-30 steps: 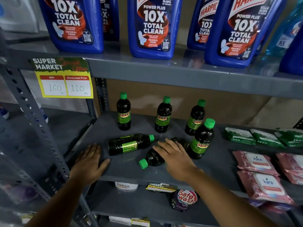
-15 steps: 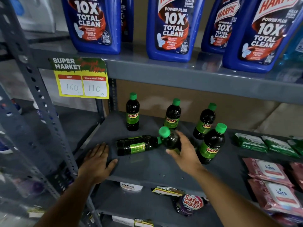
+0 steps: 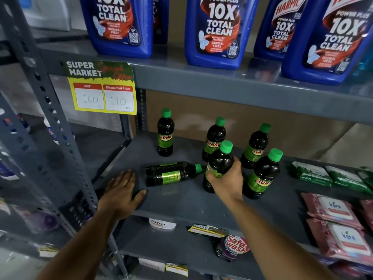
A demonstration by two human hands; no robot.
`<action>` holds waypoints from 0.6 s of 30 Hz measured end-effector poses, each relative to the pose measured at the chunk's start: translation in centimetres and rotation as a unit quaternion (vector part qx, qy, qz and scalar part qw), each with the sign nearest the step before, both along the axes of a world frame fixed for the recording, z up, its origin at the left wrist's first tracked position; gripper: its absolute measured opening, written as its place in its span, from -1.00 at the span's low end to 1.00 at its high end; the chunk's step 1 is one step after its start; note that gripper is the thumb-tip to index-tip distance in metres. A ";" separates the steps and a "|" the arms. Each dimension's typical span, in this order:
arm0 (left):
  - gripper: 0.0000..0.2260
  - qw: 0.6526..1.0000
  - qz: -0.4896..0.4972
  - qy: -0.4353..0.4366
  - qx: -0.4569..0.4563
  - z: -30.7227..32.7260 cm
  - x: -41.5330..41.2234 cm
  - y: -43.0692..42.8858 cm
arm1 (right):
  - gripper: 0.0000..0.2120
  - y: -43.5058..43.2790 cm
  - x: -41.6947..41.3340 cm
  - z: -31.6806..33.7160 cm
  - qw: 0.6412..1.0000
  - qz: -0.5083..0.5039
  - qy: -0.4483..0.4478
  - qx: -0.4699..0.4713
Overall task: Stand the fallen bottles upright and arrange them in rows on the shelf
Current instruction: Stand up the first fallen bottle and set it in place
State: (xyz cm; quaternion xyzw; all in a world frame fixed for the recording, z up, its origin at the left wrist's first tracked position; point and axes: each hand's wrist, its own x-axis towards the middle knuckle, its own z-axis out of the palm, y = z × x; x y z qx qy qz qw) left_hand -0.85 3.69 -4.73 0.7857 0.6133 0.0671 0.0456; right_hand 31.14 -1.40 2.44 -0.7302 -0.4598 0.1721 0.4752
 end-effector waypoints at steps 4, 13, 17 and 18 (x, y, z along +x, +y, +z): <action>-0.17 1.000 0.001 0.000 0.004 0.0 0.0 0.1 | -0.15 0.0 0.1 -0.3 0.999 -0.026 -0.026 0.014; -0.17 1.000 0.005 0.009 -0.007 0.0 0.0 0.2 | -0.03 -0.1 0.5 -0.7 1.000 -0.014 -0.013 0.019; -0.18 1.000 0.003 0.007 -0.008 0.1 0.0 0.0 | -0.06 0.0 1.0 -0.9 1.000 0.016 0.015 0.011; -0.18 1.000 0.002 0.007 -0.007 0.1 0.0 0.1 | -0.05 0.0 1.2 -1.1 0.999 0.026 0.015 0.012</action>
